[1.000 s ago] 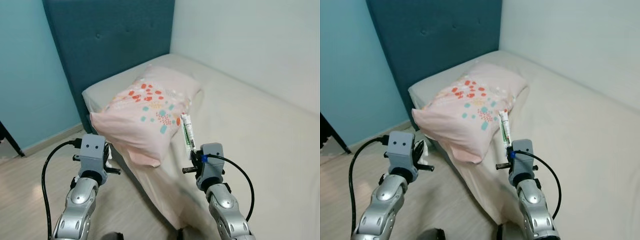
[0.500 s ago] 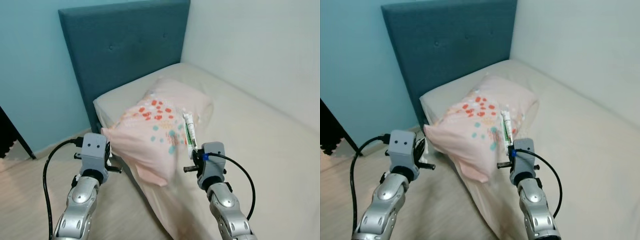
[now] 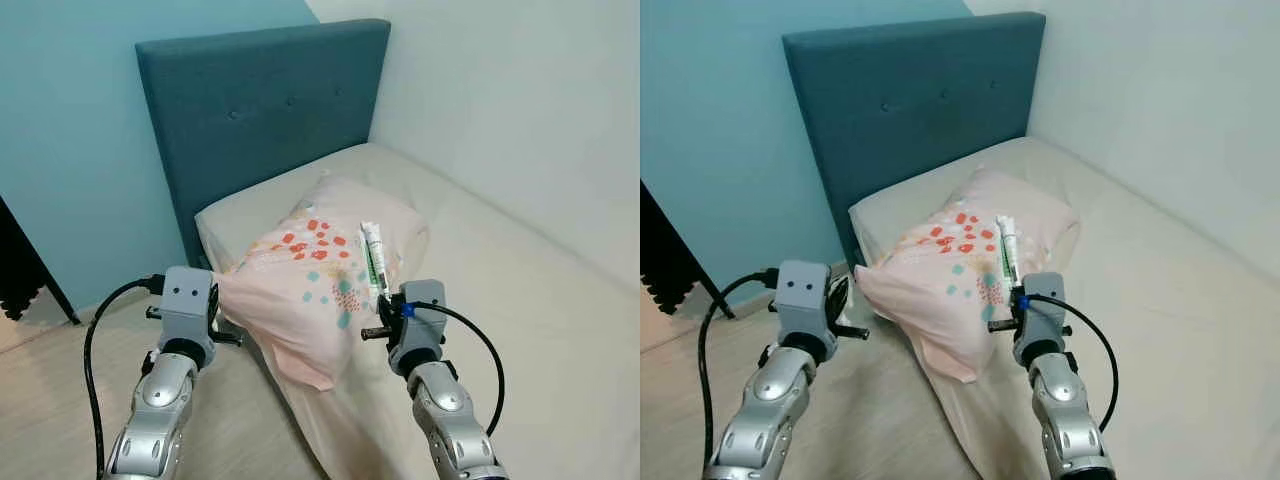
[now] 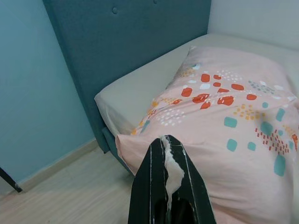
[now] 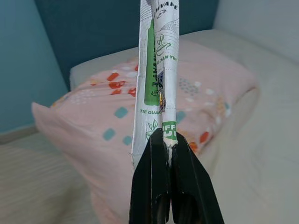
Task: Clean up the room
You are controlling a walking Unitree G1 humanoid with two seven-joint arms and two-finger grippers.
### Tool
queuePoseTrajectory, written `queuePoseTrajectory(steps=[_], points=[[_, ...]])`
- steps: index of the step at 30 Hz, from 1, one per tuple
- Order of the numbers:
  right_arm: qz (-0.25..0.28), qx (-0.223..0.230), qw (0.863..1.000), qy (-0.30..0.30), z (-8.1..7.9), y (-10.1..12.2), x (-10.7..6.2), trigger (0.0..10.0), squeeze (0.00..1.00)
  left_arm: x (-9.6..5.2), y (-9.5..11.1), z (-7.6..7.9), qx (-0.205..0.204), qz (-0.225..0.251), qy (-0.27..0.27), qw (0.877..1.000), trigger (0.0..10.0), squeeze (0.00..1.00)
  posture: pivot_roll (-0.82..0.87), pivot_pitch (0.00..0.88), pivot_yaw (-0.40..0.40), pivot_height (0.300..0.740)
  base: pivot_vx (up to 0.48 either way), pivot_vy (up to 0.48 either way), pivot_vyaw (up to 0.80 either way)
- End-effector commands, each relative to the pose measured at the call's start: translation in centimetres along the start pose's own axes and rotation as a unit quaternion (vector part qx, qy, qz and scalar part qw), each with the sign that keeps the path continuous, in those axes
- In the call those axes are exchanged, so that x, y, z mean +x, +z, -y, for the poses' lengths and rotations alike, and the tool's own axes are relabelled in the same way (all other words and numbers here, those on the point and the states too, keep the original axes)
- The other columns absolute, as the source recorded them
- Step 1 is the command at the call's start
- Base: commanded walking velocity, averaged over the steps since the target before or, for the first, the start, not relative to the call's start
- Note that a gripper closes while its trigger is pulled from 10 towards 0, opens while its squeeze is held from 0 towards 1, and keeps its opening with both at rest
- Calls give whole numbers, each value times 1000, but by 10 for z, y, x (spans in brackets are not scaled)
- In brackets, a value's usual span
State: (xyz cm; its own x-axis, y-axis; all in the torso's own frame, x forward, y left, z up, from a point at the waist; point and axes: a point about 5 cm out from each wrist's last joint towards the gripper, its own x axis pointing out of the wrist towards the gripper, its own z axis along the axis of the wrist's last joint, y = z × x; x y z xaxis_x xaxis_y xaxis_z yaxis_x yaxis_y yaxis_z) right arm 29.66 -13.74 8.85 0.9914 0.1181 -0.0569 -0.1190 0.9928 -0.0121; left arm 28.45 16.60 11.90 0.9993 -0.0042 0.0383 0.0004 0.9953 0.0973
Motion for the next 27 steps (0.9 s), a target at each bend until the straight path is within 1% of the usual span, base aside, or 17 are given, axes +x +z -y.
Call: queuePoseTrajectory(steps=[1, 2, 4, 6, 11, 16, 22, 27], points=[[-9, -9, 1000, -7, 0, -4, -1, 10000, 0, -3, -2, 1, -3, -2, -2, 1000, 10000, 0, 68, 41, -68, 740, 0, 0, 0], [-9, -9, 1000, -7, 0, -4, -1, 10000, 0, -3, -2, 1, -3, -2, -2, 1000, 10000, 0, 68, 41, -68, 740, 0, 0, 0], [-9, -29, 1000, 5, -3, -4, 0, 10000, 0, -3, -2, 3, -3, 0, -5, 1000, 10000, 0, 69, 44, -66, 740, 0, 0, 0], [-6, -37, 999, 17, -5, -3, 1, 10000, 0, -2, -1, 4, -4, 1, -7, 1000, 10000, 0, 70, 46, -66, 740, 0, 0, 800], [-6, -29, 999, 26, -7, -3, 1, 10000, 0, -2, -2, 4, -8, -1, -7, 1000, 10000, 0, 71, 51, -67, 740, 0, 0, 800], [-8, -26, 999, 33, -11, -4, 2, 10000, 0, -6, -10, 5, -11, -23, -2, 1000, 10000, 0, 77, 51, -58, 740, 0, 0, 800], [-7, -28, 999, 32, -11, -4, 3, 10000, 0, -5, -9, 6, -12, -20, -5, 1000, 10000, 0, 80, 52, -57, 740, 0, 0, 800], [-7, -28, 999, 32, -12, -4, 4, 10000, 0, -3, -5, 0, -4, -14, -2, 1000, 10000, 0, 88, 56, -55, 740, 0, 0, 800]])
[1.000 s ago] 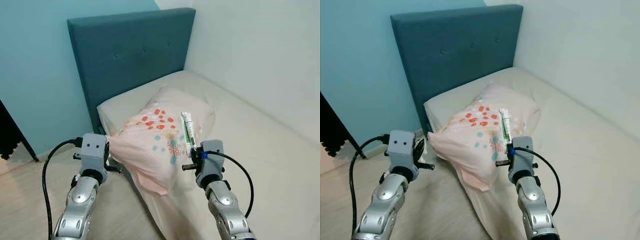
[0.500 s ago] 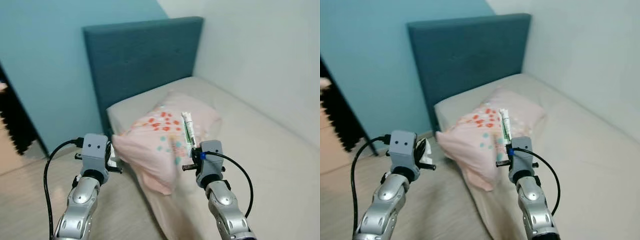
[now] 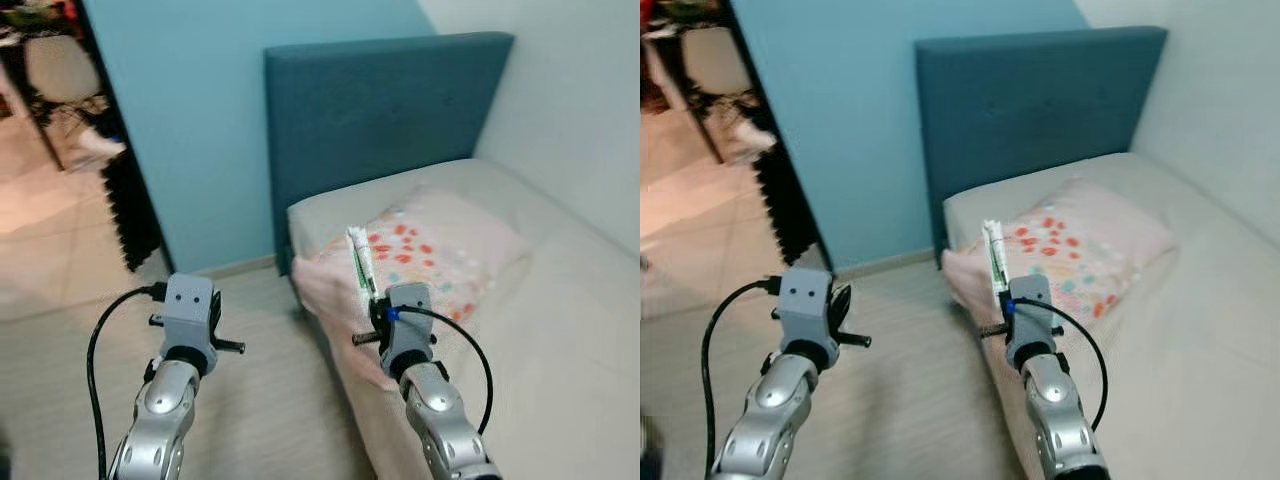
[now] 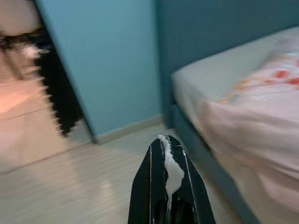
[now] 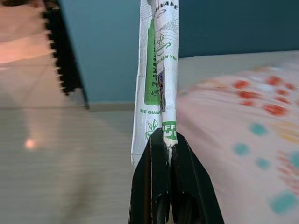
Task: Clean up the room
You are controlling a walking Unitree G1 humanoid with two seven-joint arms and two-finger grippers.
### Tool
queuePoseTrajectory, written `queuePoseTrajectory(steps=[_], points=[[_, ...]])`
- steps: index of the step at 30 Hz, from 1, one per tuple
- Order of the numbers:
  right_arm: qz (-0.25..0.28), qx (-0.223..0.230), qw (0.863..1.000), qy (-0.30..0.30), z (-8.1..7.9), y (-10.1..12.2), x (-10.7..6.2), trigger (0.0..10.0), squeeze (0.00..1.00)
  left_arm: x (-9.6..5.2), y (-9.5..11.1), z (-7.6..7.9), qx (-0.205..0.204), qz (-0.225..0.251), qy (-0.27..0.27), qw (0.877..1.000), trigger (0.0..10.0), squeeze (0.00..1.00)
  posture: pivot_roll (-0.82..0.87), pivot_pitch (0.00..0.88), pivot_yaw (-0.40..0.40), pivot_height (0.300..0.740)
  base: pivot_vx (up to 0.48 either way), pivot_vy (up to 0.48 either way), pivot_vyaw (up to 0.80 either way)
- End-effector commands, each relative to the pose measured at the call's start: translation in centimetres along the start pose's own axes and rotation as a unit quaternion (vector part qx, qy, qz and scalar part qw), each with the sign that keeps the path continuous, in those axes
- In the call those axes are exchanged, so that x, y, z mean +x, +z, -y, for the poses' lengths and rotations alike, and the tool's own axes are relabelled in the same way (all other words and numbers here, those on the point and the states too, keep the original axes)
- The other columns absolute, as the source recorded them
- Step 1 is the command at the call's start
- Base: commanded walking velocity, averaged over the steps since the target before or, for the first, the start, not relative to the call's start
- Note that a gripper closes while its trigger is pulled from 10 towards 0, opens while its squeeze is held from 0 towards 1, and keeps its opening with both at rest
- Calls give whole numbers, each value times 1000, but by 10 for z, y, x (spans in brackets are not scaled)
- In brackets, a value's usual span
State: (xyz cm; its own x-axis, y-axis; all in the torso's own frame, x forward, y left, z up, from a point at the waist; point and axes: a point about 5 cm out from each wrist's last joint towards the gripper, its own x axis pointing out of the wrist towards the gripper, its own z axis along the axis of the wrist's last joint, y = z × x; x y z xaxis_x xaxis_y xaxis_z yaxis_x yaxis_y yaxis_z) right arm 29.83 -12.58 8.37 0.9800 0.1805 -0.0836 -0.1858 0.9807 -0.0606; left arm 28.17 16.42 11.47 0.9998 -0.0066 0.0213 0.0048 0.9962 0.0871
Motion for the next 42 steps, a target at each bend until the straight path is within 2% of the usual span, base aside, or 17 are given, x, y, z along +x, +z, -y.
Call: queuePoseTrajectory(steps=[1, 14, 22, 30, 33, 36, 42], points=[[5, -2, 1000, -1, 0, 1, 1, 10000, 0, 0, -1, -2, 1, -6, 0, 1000, 10000, 0, 88, 56, -55, 740, 0, 0, 800], [8, 4, 1000, 4, -2, 2, 4, 10000, 0, -1, 1, -2, -2, -5, -5, 1000, 10000, 0, 98, 53, -53, 740, 0, 0, 800], [7, 16, 1000, 14, -5, 1, 5, 10000, 0, -1, -3, -1, -10, -31, -7, 999, 10000, 0, 101, 52, -53, 740, 0, 0, 800], [-32, 11, 999, 40, -9, -14, 2, 10000, 0, -5, -20, 2, 13, -70, -14, 997, 10000, 0, 104, 51, -55, 740, 0, 0, 800], [-41, 6, 998, 37, -7, -18, 1, 10000, 0, -7, -25, 0, 25, -74, -8, 997, 10000, 0, 104, 51, -55, 740, 0, 0, 800], [-61, 3, 998, 6, 7, -28, -2, 10000, 0, -9, -29, -9, 44, -82, 11, 996, 10000, 0, 110, 54, -57, 740, 0, 0, 800], [-72, 9, 997, -12, 16, -34, -4, 10000, 0, -9, -29, -13, 44, -84, 17, 995, 10000, 0, 108, 57, -55, 740, 0, 0, 800]])
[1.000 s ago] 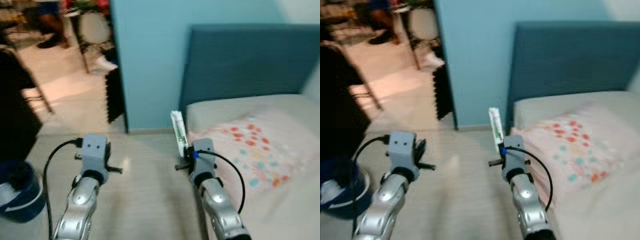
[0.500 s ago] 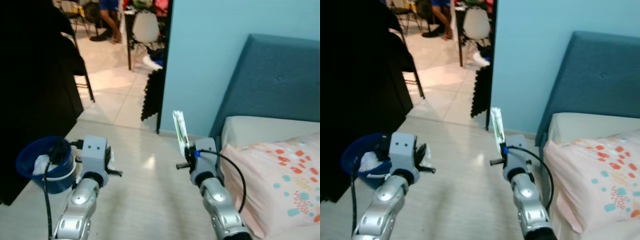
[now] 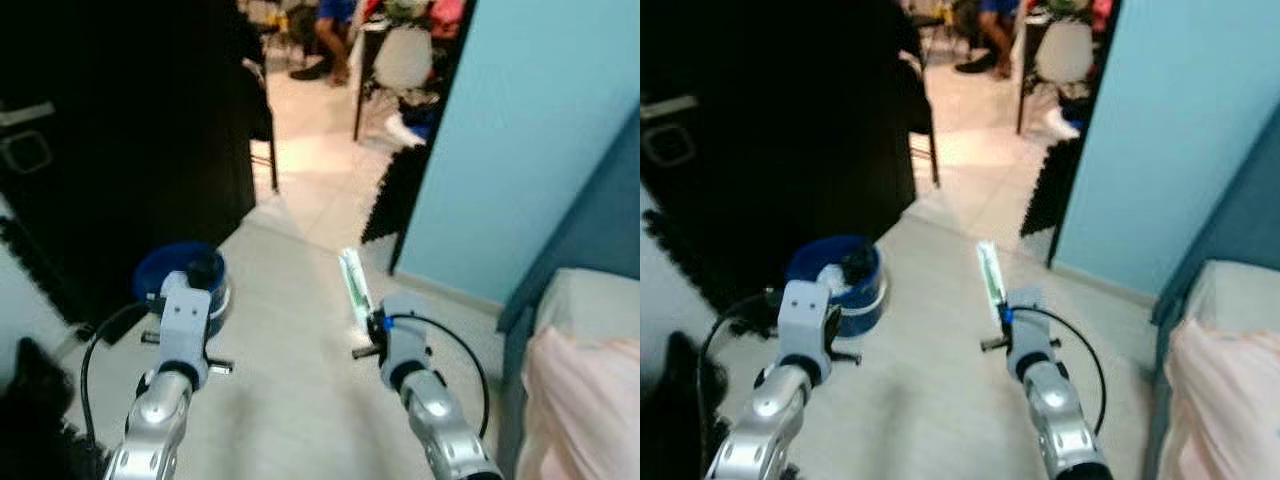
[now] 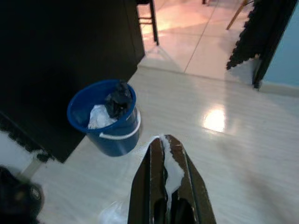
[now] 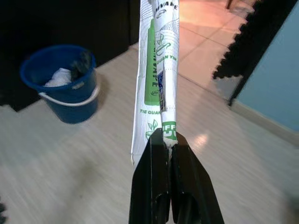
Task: Clean up the room
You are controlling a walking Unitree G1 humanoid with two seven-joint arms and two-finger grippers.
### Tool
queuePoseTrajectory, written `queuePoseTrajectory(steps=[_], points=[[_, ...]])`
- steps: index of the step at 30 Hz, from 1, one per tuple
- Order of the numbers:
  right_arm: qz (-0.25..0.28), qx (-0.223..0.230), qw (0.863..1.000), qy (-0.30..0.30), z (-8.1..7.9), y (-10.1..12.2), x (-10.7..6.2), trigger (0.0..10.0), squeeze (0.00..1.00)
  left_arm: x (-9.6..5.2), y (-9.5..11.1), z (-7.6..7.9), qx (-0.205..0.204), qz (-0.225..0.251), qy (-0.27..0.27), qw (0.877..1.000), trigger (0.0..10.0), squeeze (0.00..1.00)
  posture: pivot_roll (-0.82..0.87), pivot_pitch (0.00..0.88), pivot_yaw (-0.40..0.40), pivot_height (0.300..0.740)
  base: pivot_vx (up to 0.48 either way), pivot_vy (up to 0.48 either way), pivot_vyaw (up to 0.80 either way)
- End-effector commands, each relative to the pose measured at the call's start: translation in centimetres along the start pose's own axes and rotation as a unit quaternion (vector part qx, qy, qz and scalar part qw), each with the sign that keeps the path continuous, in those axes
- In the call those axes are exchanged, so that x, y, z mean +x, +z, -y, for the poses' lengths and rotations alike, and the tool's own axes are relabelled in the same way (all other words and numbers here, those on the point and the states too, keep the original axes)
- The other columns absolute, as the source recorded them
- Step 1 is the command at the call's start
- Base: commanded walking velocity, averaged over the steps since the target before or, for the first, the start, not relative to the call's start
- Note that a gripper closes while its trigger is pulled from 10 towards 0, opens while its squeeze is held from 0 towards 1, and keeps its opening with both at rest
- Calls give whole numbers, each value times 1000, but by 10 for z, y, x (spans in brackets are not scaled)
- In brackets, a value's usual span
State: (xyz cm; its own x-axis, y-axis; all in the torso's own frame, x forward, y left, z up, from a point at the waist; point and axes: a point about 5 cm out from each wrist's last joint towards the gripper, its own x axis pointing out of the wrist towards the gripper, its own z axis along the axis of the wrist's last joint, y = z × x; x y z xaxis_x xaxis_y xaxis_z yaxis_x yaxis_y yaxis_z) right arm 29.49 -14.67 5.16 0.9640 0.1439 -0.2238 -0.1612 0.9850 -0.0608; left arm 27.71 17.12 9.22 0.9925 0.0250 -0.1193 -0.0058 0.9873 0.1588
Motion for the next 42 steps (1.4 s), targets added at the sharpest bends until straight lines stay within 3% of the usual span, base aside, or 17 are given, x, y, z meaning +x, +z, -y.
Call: queuePoseTrajectory(steps=[1, 31, 42], points=[[-2, 9, 1000, 0, -1, -2, 0, 10000, 0, -3, -6, -9, 5, -12, 11, 1000, 10000, 0, 108, 58, -55, 740, 0, 0, 800], [-9, 9, 999, 30, -9, -5, 3, 10000, 0, -6, -2, 2, -13, -1, -20, 1000, 10000, 0, 118, 66, -63, 740, 0, 0, 800], [-9, 7, 1000, 19, -7, -6, 3, 10000, 0, -4, 0, 3, -29, 7, -19, 999, 10000, 0, 113, 71, -70, 740, 30, 0, 101]])
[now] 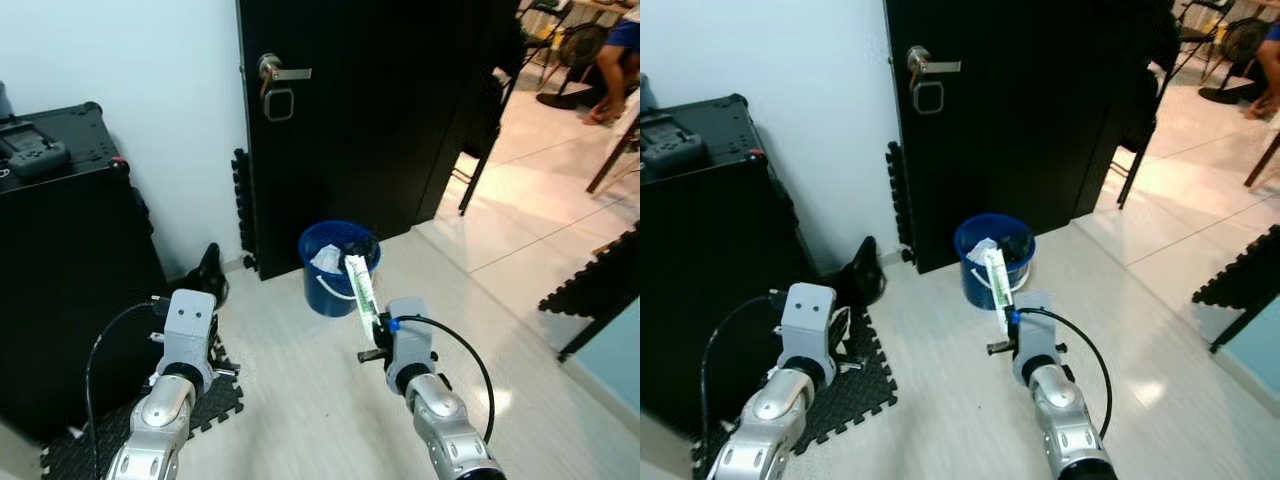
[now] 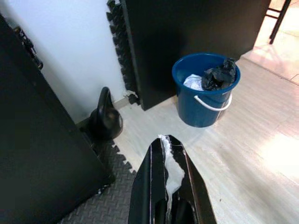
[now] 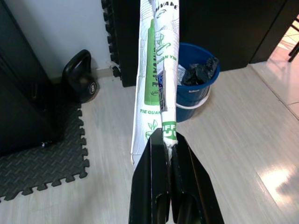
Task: Clean up the room
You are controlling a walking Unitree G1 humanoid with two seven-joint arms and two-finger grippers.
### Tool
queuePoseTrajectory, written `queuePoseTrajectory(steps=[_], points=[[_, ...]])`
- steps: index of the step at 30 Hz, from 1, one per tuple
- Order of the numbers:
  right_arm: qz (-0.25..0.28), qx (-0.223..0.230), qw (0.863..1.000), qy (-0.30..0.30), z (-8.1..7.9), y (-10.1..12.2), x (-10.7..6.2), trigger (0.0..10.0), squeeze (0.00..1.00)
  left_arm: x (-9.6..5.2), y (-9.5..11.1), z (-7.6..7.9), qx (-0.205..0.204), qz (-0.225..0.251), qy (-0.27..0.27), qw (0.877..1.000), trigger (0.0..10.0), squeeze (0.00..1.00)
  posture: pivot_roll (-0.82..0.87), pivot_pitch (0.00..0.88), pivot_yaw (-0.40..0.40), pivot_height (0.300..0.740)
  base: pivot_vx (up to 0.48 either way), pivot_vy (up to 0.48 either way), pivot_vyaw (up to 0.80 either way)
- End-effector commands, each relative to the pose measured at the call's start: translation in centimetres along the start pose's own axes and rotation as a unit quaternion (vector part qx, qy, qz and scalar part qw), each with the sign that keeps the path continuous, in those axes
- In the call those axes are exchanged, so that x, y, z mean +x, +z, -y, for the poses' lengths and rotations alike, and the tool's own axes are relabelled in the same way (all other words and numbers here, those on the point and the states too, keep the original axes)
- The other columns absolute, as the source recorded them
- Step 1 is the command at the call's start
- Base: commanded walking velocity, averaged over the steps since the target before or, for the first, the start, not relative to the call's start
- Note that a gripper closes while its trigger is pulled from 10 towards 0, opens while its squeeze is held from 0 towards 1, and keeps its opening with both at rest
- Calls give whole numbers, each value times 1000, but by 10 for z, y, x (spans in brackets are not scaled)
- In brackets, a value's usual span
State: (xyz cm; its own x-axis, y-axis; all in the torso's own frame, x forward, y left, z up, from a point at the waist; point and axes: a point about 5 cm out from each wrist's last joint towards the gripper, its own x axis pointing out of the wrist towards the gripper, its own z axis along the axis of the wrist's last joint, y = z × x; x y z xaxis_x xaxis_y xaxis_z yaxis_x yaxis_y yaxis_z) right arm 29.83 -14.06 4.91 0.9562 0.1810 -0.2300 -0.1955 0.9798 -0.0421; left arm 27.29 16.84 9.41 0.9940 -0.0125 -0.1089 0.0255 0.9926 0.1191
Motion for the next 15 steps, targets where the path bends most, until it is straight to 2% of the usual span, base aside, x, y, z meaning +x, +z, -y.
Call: queuePoseTrajectory(steps=[1, 15], points=[[-7, 2, 1000, 0, -1, -5, -1, 10000, 0, 0, -2, 1, -11, -1, -1, 1000, 10000, 0, 113, 71, -70, 740, 326, 0, 0], [0, 5, 1000, -7, -1, -5, -2, 10000, 0, -1, 0, 1, -16, 4, -11, 1000, 10000, 0, 115, 63, -69, 740, 358, 0, 0]])
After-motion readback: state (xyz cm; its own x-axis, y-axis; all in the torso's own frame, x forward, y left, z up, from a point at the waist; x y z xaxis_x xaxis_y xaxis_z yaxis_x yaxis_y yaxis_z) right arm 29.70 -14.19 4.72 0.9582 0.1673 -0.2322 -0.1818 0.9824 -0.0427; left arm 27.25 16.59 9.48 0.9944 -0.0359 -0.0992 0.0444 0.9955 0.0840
